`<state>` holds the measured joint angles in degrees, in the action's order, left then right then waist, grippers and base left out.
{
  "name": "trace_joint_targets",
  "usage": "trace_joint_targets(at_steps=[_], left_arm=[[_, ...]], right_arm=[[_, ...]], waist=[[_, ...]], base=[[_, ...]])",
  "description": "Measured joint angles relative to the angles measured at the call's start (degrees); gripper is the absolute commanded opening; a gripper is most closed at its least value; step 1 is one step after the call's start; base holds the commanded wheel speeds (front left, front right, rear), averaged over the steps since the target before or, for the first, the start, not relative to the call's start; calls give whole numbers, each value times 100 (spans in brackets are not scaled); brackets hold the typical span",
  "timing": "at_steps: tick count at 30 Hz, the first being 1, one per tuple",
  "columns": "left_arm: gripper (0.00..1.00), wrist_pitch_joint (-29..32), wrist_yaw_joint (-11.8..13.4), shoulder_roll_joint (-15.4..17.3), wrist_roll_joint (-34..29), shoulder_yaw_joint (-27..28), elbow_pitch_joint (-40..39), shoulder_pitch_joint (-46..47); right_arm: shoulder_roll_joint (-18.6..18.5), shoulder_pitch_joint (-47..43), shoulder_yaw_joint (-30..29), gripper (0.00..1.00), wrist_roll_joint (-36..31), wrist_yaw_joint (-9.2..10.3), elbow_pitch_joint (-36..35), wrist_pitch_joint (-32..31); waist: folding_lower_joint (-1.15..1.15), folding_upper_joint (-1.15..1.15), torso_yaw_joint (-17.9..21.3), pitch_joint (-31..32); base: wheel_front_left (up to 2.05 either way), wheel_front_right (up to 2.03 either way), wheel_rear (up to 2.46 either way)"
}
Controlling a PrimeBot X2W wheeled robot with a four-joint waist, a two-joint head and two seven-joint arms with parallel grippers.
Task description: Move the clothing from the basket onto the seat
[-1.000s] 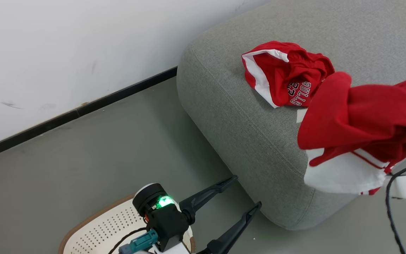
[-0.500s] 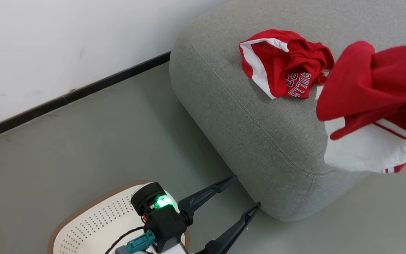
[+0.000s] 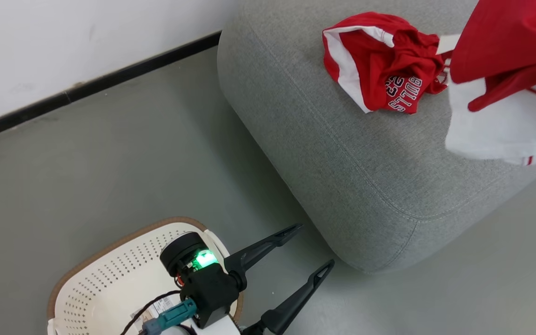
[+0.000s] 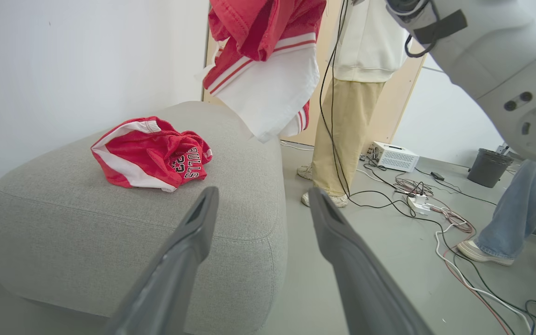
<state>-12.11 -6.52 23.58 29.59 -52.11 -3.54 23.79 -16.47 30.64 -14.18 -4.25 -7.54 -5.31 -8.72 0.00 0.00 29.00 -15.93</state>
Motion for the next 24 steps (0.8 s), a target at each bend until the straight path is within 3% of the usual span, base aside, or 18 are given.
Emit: trace_joint_targets(at_steps=[24], left_arm=[[100, 361, 199, 405, -258, 153, -580, 210]], right_arm=[[-308, 2124, 171, 0, -29, 0, 1169, -156]], waist=[[0, 0, -347, -1178]], base=[[0, 0, 0]])
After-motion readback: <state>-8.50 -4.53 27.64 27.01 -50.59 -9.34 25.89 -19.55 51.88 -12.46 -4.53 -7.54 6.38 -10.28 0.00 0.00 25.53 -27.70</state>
